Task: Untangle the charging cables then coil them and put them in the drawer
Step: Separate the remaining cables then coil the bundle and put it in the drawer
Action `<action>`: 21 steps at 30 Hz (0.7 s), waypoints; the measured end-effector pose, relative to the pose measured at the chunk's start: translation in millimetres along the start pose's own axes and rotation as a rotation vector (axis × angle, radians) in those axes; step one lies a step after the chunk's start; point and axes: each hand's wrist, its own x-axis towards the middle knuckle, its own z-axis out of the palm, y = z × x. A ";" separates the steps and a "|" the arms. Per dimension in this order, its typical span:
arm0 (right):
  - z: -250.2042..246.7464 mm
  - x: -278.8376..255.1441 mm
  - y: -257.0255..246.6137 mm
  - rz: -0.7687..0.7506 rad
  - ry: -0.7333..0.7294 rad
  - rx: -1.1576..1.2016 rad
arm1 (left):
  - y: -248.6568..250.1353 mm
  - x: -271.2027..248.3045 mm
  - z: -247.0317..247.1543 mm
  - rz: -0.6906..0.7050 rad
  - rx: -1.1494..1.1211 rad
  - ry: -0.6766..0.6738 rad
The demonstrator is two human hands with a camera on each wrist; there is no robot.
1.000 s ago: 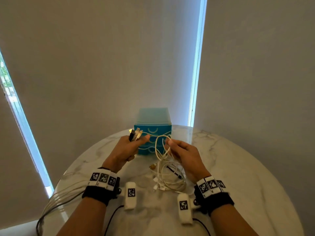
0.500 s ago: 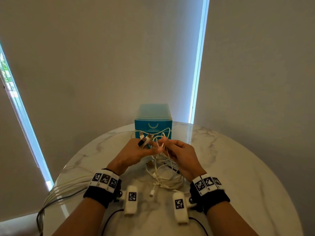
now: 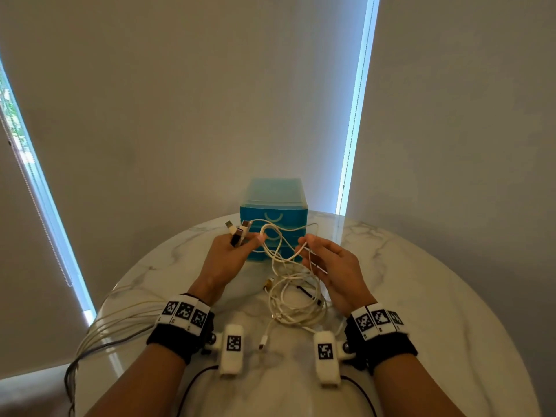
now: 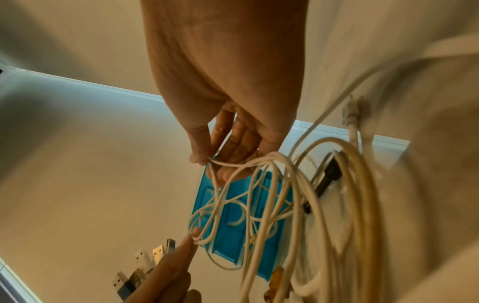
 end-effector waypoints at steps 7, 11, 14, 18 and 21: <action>4.8 -1.4 -3.0 -0.004 -0.015 -0.048 | 1.9 -0.5 0.0 0.037 0.015 -0.002; 3.2 1.4 -1.8 -0.076 0.068 -0.092 | -0.5 0.7 -1.3 0.081 0.010 0.012; -1.3 3.3 -8.9 -0.199 0.184 -0.020 | -6.5 8.3 -5.9 0.054 -0.017 0.095; 3.6 -5.4 -37.9 -0.252 0.169 0.109 | -9.7 13.9 -10.3 0.008 0.009 0.130; 14.3 -16.2 -83.5 -0.316 -0.078 0.080 | -9.9 16.3 -15.3 -0.067 0.083 0.217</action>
